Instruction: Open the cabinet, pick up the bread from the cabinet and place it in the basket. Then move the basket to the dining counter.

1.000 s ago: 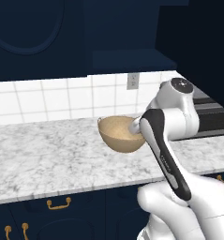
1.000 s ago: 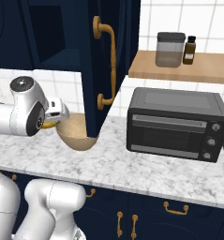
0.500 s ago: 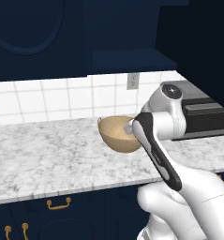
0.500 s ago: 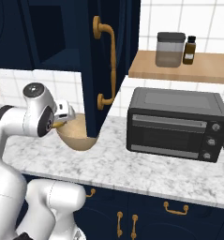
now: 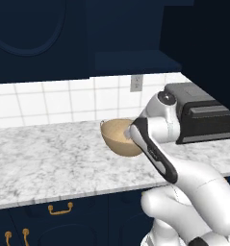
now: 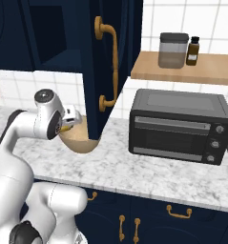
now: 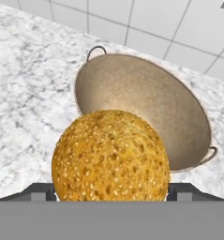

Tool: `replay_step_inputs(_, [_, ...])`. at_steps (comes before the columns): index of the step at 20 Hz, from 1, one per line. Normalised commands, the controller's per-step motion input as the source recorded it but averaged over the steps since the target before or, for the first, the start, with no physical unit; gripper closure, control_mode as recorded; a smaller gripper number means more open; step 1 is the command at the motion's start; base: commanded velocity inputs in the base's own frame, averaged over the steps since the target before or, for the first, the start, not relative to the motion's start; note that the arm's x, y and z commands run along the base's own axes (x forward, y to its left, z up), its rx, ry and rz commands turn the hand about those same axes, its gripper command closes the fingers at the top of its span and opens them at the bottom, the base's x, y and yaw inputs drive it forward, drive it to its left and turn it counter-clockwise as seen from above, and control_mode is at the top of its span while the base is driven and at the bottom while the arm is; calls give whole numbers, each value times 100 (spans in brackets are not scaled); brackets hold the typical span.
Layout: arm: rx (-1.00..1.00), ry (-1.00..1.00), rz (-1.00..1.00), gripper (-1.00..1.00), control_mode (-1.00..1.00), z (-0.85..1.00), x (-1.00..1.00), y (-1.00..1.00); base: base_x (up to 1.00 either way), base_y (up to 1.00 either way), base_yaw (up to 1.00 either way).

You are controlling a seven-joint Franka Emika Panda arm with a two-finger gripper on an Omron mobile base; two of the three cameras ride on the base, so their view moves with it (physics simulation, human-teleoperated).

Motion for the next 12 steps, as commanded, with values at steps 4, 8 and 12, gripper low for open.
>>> replay_step_inputs(4, [0,3,0,100,-100,-42,43,0,0,0,0])
replay_step_inputs(8, [0,1,0,100,-100,-25,40,0,0,0,0])
replay_step_inputs(12, [0,0,0,100,-100,-12,18,-2,0,0,0])
